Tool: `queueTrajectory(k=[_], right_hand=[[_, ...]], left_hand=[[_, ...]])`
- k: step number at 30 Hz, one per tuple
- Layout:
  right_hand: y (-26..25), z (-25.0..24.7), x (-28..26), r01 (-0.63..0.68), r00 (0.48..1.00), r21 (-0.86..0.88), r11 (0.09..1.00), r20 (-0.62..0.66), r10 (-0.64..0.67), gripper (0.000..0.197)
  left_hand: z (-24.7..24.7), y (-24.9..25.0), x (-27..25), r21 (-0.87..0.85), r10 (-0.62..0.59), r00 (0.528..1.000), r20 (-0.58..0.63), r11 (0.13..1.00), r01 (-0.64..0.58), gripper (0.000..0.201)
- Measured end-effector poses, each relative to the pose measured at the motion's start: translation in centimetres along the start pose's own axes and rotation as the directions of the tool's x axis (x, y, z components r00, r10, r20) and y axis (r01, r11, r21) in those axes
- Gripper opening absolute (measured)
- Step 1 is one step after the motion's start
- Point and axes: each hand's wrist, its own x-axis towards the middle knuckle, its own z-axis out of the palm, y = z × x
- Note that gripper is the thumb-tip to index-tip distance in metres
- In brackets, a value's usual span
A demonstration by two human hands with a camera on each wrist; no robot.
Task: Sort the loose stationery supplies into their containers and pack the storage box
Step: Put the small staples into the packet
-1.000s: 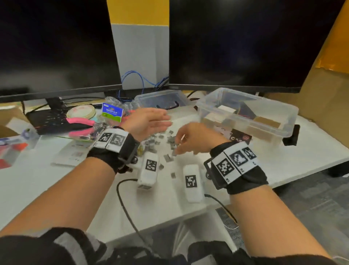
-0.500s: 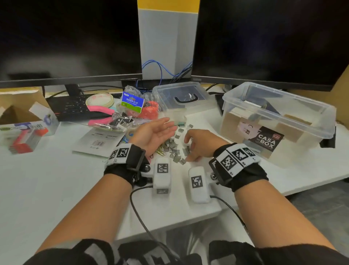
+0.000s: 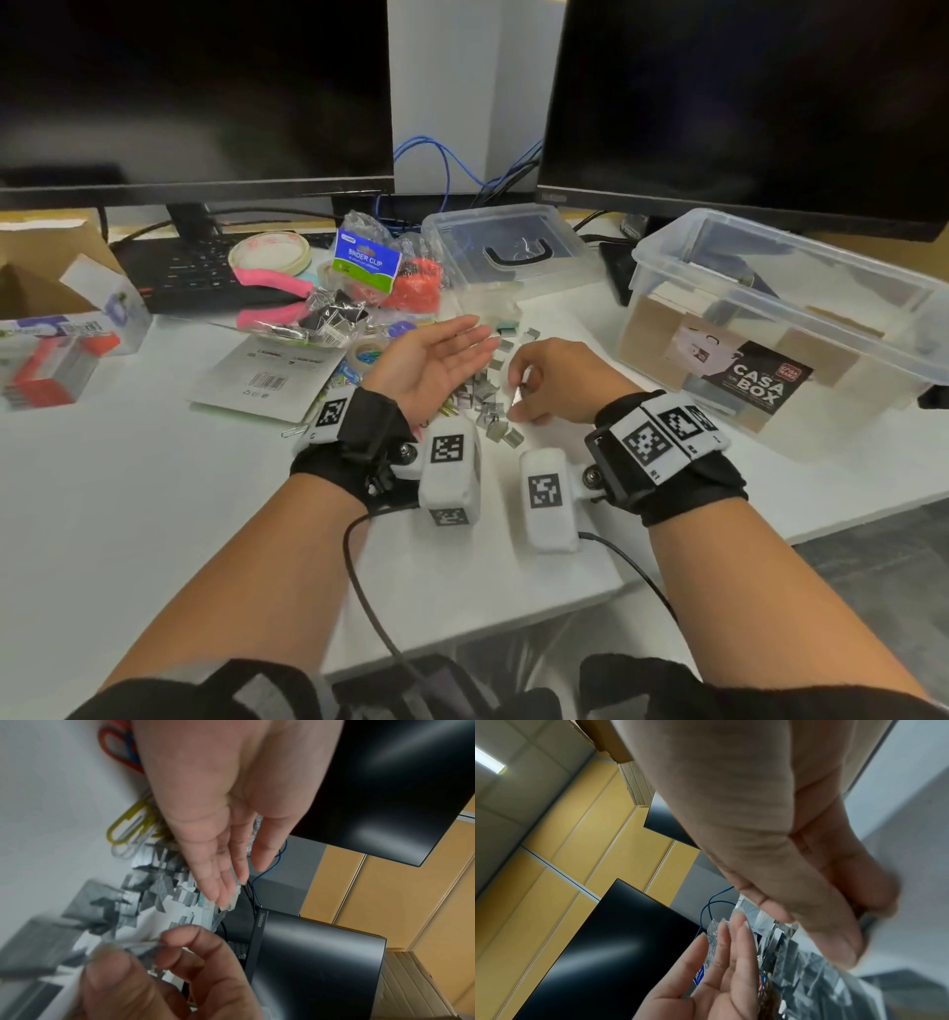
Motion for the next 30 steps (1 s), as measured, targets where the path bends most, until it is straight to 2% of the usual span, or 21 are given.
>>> queueTrajectory(k=[7,10,13,17,19,21,22,24,26,28,30], right_hand=[[-0.2,-0.2,-0.2,0.035,0.999,0.043,0.998,-0.032,-0.033,0.023],[-0.9,-1.0,-0.3,0.089,0.983,0.116,0.989,-0.170,-0.069,0.022],[-2.1,-1.3,0.2,0.194,0.922,0.112,0.975,-0.360,-0.142,0.020],[-3.6,-1.2,0.7,0.252,0.910,0.139,0.958,-0.371,-0.186,0.012],[-3.6,-1.3,0.8,0.259,0.886,0.173,0.950,-0.434,-0.162,0.008],[-3.2,-1.2,0.8,0.218,0.853,0.091,0.972,-0.501,-0.144,0.007],[-2.9,-1.2,0.8,0.175,0.854,0.055,0.983,-0.504,-0.124,0.007],[-2.5,-1.2,0.7,0.081,0.915,0.019,0.997,-0.398,-0.067,0.009],[-2.3,-1.1,0.6,0.013,0.983,-0.068,0.998,-0.182,-0.025,0.021],[-2.6,-0.8,0.6,0.010,0.999,-0.174,0.985,-0.037,-0.016,0.030],[-2.8,-0.6,0.7,0.037,0.999,-0.218,0.975,0.006,-0.037,0.033]], left_hand=[[0.2,-0.3,-0.2,0.055,-0.038,0.999,0.012,0.998,0.037,0.018],[0.4,-0.3,-0.2,0.076,-0.067,0.998,0.011,0.995,0.066,0.024],[0.5,-0.2,-0.4,0.069,-0.128,0.991,0.042,0.990,0.125,0.036],[0.7,-0.2,-0.7,-0.044,-0.157,0.983,0.098,0.986,0.162,0.046],[0.6,0.0,-0.6,-0.089,-0.139,0.989,0.057,0.986,0.143,0.043],[0.3,0.2,-0.4,-0.116,-0.112,0.993,-0.033,0.987,0.107,0.036],[0.1,0.3,-0.2,-0.120,-0.100,0.992,-0.079,0.989,0.090,0.032],[-0.2,0.3,0.0,-0.098,-0.088,0.985,-0.146,0.992,0.074,0.028],[-0.4,0.3,0.2,-0.069,-0.087,0.982,-0.170,0.995,0.076,0.027],[-0.4,0.2,0.3,-0.062,-0.085,0.980,-0.178,0.995,0.075,0.025],[-0.4,0.2,0.3,-0.077,-0.073,0.979,-0.193,0.995,0.059,0.023]])
